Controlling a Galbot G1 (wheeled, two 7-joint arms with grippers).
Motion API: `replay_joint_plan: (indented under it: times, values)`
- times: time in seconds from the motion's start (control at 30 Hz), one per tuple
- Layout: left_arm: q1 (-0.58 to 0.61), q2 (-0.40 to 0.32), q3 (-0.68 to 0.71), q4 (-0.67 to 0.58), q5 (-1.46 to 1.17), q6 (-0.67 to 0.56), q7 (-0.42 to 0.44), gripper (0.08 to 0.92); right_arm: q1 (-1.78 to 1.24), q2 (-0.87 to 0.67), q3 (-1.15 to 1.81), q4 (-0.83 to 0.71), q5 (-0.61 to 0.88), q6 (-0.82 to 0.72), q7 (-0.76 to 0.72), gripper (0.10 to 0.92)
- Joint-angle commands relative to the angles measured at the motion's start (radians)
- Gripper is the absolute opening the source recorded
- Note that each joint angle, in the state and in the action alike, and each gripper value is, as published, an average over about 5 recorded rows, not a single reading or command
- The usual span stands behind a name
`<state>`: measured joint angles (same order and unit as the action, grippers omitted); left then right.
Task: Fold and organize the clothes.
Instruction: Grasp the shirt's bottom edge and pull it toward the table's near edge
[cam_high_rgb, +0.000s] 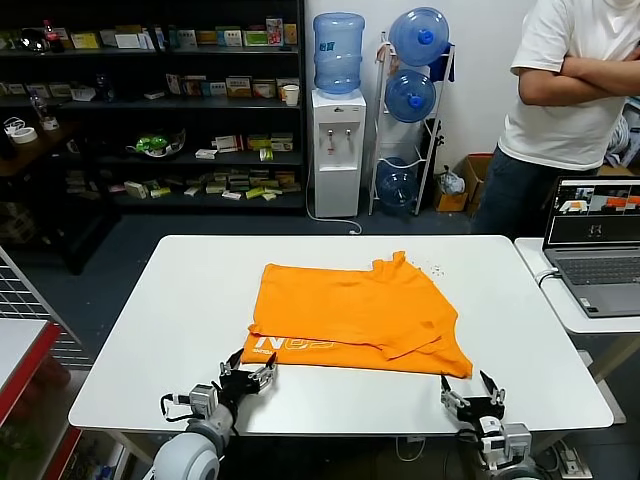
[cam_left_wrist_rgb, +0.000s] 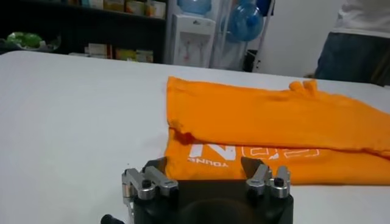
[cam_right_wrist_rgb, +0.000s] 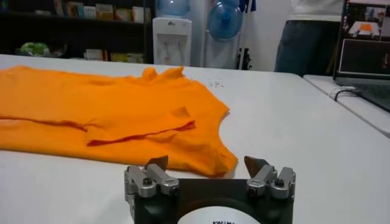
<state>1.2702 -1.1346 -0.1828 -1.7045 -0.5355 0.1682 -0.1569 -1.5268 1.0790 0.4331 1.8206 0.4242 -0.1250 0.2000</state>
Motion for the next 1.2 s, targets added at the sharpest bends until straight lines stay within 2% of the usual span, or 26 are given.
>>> replay_joint_plan:
  times: [0.03,0.13,0.57,0.8,0.93,1.07,1.2]
  values:
    - [-0.018,-0.007,-0.001,0.028,0.002,0.000,0.002,0.802,0.046,-0.001,-0.007,-0.023,0.018,-0.013,-0.004,0.811]
    - [-0.017,-0.006,-0.001,0.036,0.003,-0.001,0.002,0.732,0.057,0.004,-0.017,-0.044,0.038,-0.024,-0.008,0.749]
    - [-0.019,-0.003,0.000,0.041,0.003,-0.004,-0.003,0.377,0.053,-0.002,-0.019,-0.062,0.121,-0.051,-0.016,0.368]
    - [0.000,0.011,0.000,-0.022,-0.009,-0.002,-0.023,0.172,0.017,-0.013,-0.015,-0.020,0.121,-0.032,-0.009,0.169]
    - [0.032,0.051,-0.003,-0.122,-0.058,0.022,-0.065,0.115,-0.041,-0.038,-0.008,0.050,0.129,-0.030,0.005,0.125]
    - [0.104,0.151,-0.014,-0.246,-0.173,0.081,-0.135,0.115,-0.149,-0.097,0.005,0.156,0.151,-0.045,0.024,0.124]
    - [0.233,0.252,-0.040,-0.341,-0.254,0.115,-0.193,0.115,-0.264,-0.161,0.018,0.234,0.177,-0.059,0.038,0.124]
